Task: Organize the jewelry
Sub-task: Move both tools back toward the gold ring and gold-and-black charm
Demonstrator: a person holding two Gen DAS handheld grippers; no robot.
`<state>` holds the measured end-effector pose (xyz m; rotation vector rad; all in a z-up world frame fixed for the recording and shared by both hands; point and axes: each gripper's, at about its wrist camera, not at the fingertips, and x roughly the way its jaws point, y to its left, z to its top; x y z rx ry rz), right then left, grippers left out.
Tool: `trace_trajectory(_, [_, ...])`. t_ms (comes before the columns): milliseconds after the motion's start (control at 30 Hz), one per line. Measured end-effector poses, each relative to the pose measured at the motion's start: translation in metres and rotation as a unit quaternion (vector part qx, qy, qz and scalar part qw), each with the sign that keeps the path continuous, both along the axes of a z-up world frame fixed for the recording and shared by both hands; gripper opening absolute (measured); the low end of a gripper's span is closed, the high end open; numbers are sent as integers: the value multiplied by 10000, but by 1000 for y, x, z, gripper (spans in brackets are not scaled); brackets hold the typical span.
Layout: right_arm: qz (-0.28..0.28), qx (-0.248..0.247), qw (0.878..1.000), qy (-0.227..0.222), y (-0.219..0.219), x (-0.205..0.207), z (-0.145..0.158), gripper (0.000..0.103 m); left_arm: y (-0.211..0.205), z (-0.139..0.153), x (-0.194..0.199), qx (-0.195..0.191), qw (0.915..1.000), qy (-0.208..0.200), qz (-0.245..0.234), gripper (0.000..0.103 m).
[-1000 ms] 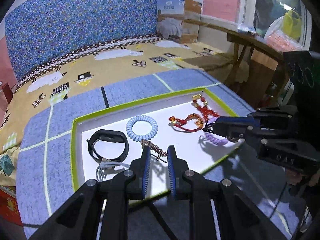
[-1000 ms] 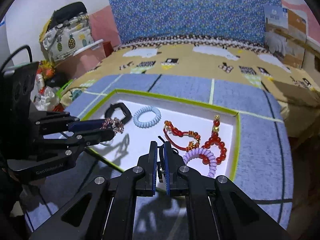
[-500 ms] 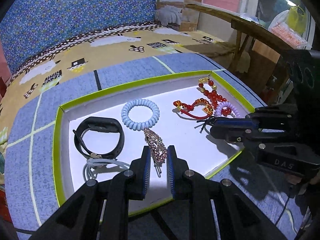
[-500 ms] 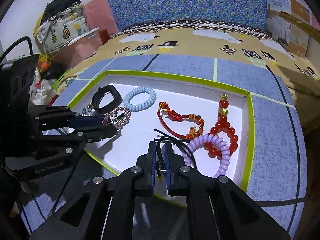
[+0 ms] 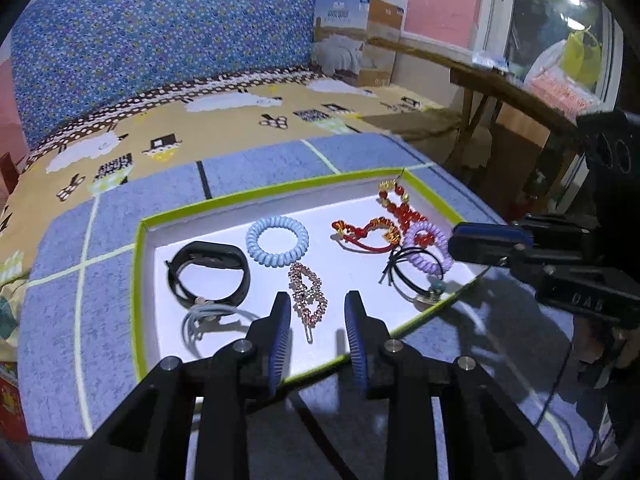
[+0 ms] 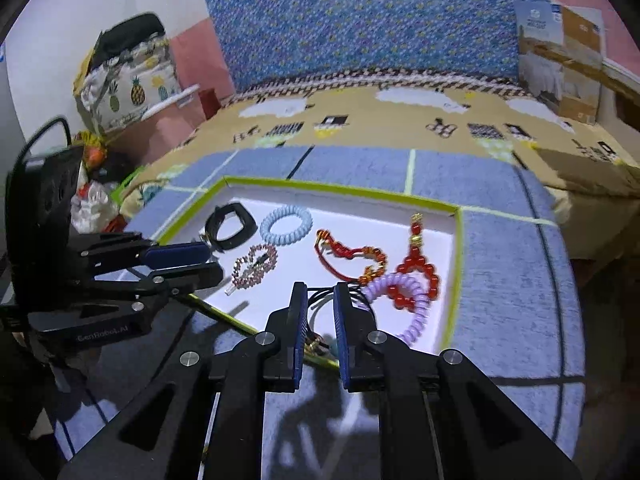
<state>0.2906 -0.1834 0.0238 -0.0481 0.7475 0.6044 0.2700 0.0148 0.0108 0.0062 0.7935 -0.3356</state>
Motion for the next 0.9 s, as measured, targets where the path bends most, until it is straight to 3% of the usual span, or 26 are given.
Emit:
trace_trajectory(233, [-141, 113, 9995, -240, -18, -46, 13, 14, 11, 15, -43, -254, 9993, -187, 198, 29])
trace_trajectory(467, [-216, 107, 9993, -303, -26, -96, 7, 14, 10, 18, -98, -108, 9984, -398, 375, 29])
trace_trajectory(733, [-214, 63, 9996, -171, -31, -148, -14, 16, 2, 6, -154, -78, 9984, -362, 430, 29])
trace_trajectory(800, [-221, 38, 9996, -179, -32, -161, -17, 23, -1, 2, -166, -65, 9985, -328, 429, 29])
trace_trajectory(833, [-220, 37, 9996, -180, -32, -165, -18, 33, -2, 0, -171, -67, 9986, -298, 427, 29])
trace_trajectory(900, [-208, 54, 9996, -158, -32, -173, -20, 36, -4, -4, -179, -66, 9987, -257, 430, 29])
